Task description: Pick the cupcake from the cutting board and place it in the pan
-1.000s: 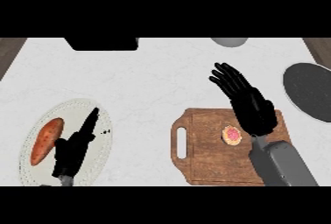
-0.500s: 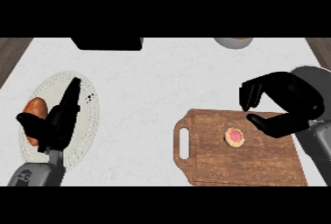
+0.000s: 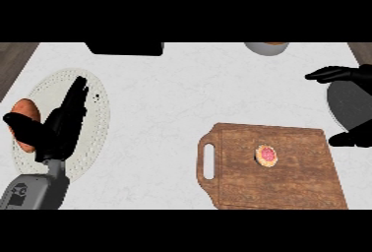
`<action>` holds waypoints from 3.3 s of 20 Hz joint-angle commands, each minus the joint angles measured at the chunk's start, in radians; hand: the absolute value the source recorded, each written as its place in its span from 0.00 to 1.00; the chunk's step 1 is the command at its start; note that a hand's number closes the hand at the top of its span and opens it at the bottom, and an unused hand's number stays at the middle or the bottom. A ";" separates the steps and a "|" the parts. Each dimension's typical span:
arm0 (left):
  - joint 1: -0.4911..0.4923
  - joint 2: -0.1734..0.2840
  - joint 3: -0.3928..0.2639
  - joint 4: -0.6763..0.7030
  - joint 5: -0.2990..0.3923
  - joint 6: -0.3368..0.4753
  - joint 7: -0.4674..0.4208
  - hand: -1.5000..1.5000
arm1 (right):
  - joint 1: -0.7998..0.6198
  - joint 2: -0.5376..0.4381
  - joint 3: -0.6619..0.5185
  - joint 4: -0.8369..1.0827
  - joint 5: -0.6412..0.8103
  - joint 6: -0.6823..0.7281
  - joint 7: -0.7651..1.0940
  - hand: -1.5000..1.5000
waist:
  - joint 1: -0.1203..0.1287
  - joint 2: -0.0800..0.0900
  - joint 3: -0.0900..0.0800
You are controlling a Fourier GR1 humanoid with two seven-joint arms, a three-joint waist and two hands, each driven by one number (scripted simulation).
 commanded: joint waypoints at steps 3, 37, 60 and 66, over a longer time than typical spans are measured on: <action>-0.017 -0.024 -0.019 -0.011 -0.018 0.023 0.025 0.50 | -0.145 -0.052 0.086 0.086 0.169 0.073 -0.208 0.00 | 0.020 0.000 -0.003; 0.075 -0.042 0.040 -0.125 -0.071 0.006 0.084 0.50 | -0.038 -0.039 0.389 -0.295 0.944 -0.181 -0.073 0.00 | -0.034 -0.016 -0.005; 0.045 -0.080 0.097 -0.097 -0.091 -0.066 0.096 0.50 | 0.006 0.245 0.355 -0.155 1.332 -0.128 -0.040 0.00 | -0.031 -0.015 -0.005; -0.005 -0.047 0.147 -0.082 -0.074 -0.093 0.141 0.50 | 0.110 0.300 0.356 -0.147 1.382 -0.198 -0.044 0.00 | -0.036 -0.015 -0.005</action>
